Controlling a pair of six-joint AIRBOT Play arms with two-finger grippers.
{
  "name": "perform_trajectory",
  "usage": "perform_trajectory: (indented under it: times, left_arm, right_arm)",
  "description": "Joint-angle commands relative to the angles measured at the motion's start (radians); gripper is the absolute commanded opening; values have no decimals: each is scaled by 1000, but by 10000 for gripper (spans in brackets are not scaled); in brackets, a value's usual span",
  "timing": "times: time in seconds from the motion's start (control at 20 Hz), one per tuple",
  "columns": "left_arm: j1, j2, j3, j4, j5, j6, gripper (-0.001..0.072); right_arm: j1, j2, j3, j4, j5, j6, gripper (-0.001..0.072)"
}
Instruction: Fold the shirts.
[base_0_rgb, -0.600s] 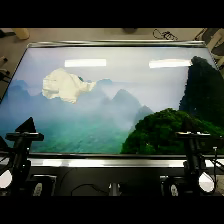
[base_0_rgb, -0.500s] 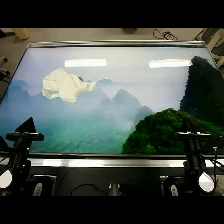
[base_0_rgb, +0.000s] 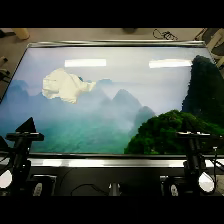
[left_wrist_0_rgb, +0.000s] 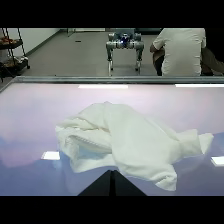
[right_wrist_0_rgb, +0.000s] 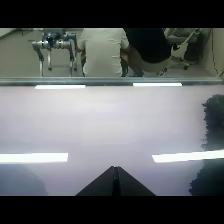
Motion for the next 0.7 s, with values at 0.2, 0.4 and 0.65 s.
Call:
perform_trajectory:
  times: [0.2, 0.4, 0.65]
  left_arm:
    - [3, 0, -1, 94, 39, 1, 27]
    - [3, 0, 14, 106, 125, -105, 28]
    - [3, -8, 99, 162, 220, -423, 29]
  right_arm:
    - [0, 0, 6, -1, -75, 217, 21]
    - [0, 0, 49, -42, -151, 359, 21]
    - [0, -58, 196, -320, 79, 337, 21]
